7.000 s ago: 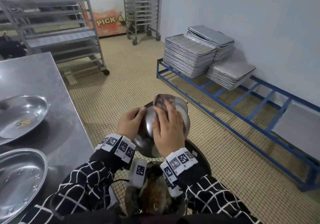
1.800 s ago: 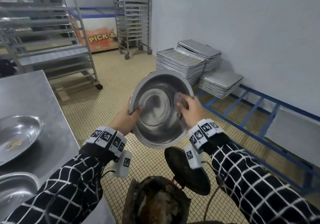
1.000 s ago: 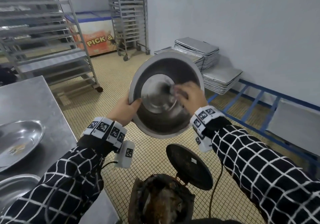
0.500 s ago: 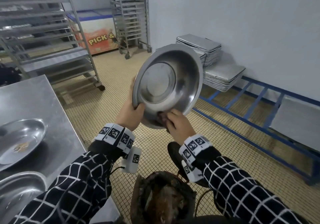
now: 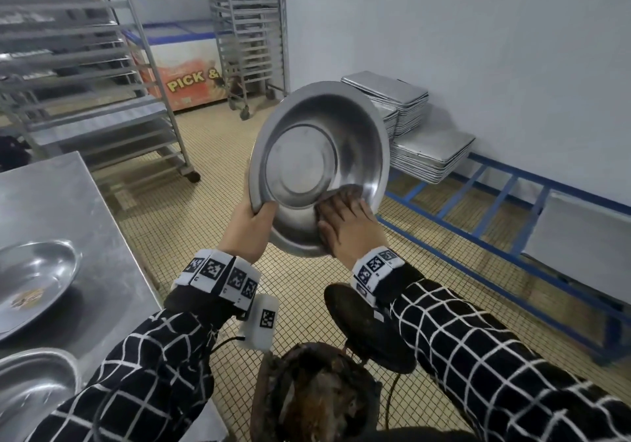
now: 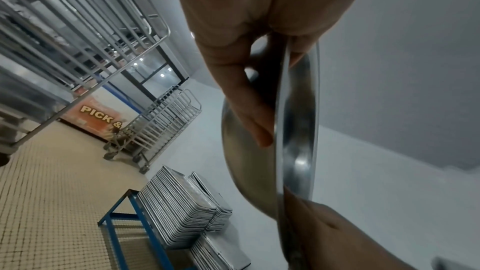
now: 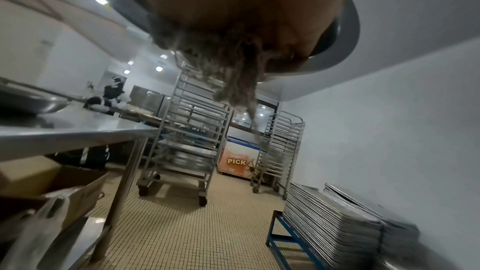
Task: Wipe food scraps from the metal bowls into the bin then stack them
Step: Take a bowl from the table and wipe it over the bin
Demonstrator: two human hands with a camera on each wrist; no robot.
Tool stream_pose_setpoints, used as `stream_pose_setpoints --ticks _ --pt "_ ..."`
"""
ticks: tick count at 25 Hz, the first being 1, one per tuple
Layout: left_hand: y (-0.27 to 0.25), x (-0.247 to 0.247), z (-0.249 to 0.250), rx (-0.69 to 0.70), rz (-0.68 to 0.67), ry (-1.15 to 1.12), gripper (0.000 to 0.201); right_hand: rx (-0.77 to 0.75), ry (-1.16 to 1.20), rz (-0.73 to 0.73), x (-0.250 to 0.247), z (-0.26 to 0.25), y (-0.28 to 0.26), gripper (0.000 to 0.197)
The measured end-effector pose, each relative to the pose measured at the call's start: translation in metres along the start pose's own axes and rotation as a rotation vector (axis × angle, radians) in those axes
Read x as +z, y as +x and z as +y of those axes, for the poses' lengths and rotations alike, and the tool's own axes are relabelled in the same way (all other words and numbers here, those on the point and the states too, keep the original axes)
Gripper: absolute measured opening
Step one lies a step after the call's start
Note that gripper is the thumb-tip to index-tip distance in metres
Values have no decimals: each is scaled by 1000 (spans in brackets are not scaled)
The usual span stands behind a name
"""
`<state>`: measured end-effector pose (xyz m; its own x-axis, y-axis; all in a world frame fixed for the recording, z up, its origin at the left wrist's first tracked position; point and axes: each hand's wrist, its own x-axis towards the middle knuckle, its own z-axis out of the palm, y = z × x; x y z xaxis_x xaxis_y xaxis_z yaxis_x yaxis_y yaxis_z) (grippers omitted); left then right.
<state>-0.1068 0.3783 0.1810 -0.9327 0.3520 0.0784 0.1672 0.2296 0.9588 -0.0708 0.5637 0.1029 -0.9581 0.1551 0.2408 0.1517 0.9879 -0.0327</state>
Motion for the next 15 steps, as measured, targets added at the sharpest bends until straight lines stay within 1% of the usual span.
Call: stream_pose_setpoints --ticks 1,2,4,5,6,7,9,11,13,15 --pt "0 1 -1 12 14 -4 19 20 -26 8 0 2 0 58" --pt "1 2 -1 30 31 -12 18 14 18 36 -1 -5 -4 58" --pt "2 4 -1 55 71 -34 16 -59 239 144 1 -34 -22 57" --pt "4 4 -1 55 89 -49 20 -81 327 193 3 -48 -33 54" --pt "6 4 -2 43 101 -62 25 -68 367 221 7 -56 -41 52" --pt "7 5 -3 24 106 -71 29 -16 371 236 12 -57 -44 49" --pt "7 7 -6 -15 100 -86 36 170 375 282 21 -43 -39 48" --pt "5 10 -9 -54 79 -118 37 294 453 323 27 -20 -30 52" --pt "0 13 -9 -89 48 -147 28 368 641 367 20 0 -17 57" --pt "-4 15 -11 -128 22 -181 18 476 780 426 6 15 -5 62"
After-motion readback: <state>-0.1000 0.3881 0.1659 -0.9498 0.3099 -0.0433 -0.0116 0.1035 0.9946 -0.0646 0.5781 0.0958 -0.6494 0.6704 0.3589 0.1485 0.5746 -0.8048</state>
